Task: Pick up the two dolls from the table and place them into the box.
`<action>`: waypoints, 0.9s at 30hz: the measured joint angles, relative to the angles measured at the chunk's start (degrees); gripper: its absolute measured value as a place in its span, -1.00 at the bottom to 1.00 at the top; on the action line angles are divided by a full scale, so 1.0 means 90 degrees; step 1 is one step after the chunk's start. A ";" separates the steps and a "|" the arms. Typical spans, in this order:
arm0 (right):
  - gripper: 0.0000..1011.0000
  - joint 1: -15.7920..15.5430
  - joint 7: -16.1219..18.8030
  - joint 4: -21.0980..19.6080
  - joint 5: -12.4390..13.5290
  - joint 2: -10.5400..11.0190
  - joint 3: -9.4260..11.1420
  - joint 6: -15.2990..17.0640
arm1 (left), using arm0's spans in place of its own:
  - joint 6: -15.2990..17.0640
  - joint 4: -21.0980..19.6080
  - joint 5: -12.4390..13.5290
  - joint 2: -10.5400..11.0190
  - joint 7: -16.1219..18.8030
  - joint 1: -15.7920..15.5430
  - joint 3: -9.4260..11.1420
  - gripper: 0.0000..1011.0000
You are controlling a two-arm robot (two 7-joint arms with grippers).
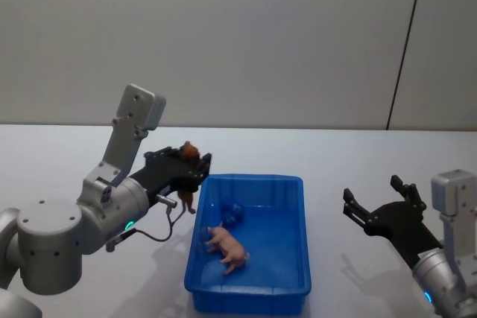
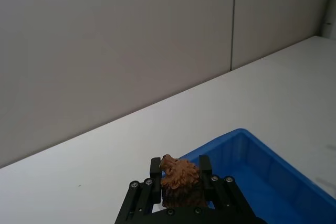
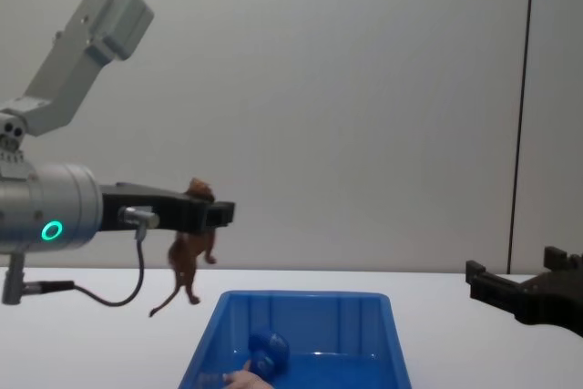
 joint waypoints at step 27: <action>0.98 0.0000 0.0000 0.0000 0.0000 0.0000 0.0000 0.0000 | -0.1261 0.1178 -0.0225 -0.0390 -0.2730 -0.0735 0.0229 0.51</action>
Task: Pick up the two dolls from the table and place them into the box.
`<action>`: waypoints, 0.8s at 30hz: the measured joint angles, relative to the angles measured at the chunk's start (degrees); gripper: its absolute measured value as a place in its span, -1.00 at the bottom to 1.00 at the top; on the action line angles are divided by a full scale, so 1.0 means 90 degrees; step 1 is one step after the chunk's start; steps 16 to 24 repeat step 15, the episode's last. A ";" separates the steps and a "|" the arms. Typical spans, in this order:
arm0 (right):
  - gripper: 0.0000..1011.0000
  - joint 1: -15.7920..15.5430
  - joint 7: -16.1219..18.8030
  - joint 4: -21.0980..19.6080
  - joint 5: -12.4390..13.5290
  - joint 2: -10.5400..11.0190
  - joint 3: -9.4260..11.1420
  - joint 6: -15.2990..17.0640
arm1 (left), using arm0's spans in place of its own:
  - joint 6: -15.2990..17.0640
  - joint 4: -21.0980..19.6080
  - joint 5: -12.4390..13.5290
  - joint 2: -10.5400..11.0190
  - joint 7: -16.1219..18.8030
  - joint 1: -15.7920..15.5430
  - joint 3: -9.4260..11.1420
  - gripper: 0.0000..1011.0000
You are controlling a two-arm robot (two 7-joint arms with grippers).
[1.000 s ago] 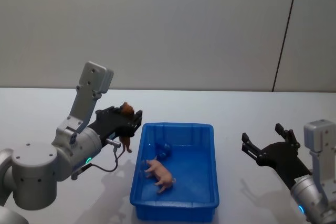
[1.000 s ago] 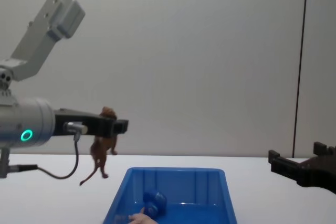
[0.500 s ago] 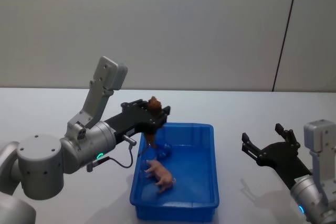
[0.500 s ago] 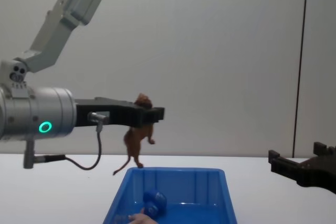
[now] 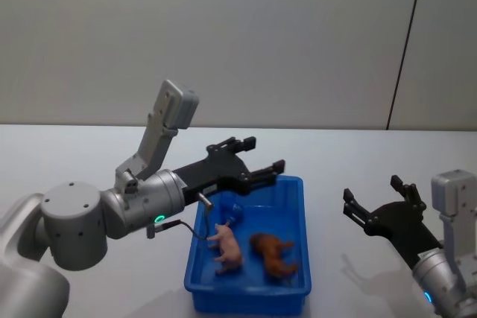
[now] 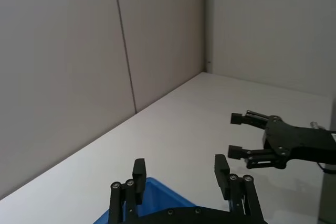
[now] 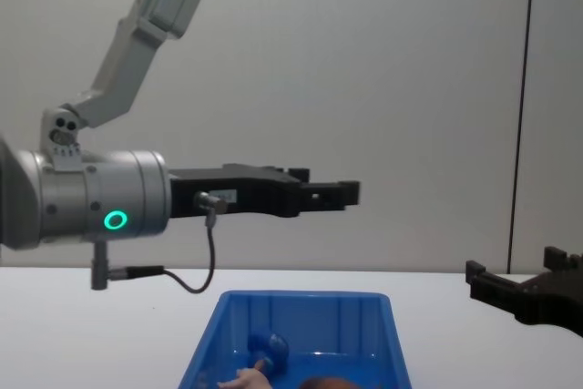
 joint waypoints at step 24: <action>0.98 0.0000 0.0000 0.0000 0.0000 0.0000 0.0000 0.0000 | -0.0390 0.0559 -0.0130 -0.0202 -0.0807 -0.0298 0.0116 0.98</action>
